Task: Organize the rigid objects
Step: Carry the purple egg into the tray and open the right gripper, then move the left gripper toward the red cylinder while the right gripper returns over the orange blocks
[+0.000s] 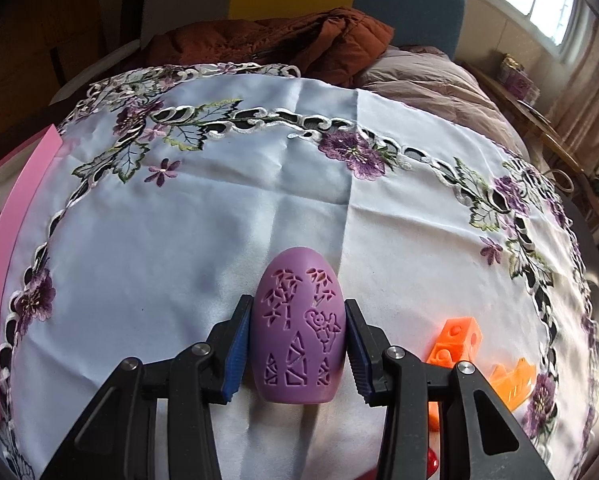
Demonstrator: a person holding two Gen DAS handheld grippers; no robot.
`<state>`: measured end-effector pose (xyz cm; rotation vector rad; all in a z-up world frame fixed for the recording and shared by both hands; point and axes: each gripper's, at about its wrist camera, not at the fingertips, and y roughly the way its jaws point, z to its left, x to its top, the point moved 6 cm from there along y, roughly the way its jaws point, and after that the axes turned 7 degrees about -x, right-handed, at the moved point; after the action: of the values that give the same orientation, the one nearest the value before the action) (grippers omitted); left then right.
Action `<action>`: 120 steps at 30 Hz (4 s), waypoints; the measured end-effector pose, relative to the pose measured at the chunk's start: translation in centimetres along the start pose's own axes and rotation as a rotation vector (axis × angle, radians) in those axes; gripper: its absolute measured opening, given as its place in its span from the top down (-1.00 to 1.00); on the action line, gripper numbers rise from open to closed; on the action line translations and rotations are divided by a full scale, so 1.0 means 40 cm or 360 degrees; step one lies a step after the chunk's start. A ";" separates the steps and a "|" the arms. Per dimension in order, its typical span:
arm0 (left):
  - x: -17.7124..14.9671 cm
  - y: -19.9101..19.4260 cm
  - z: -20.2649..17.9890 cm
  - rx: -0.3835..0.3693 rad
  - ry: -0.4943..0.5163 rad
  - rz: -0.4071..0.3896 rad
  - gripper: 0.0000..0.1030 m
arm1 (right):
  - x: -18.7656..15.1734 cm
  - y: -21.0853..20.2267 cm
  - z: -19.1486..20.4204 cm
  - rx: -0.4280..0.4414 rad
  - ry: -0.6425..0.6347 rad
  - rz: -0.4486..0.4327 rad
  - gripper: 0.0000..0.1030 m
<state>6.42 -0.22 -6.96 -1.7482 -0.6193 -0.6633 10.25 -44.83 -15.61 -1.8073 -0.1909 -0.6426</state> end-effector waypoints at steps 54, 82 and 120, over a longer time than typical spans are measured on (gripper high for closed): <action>-0.040 0.008 0.049 0.0000 -0.0086 0.0027 0.12 | 0.126 -0.197 0.678 0.0551 -0.0342 -0.0072 0.14; -0.043 -0.005 0.008 -0.0002 -0.0016 0.0028 0.12 | 0.059 -0.320 0.563 0.0607 -0.0240 -0.0293 -0.26; -0.028 -0.021 -0.235 -0.0356 0.0323 0.0053 0.12 | -0.077 -0.125 -0.486 -0.0173 0.1147 -0.0028 -0.73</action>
<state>3.86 -9.15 -5.01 -1.8625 -0.3864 -0.9021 -0.91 -60.50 -9.14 -1.5660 0.3189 -1.2872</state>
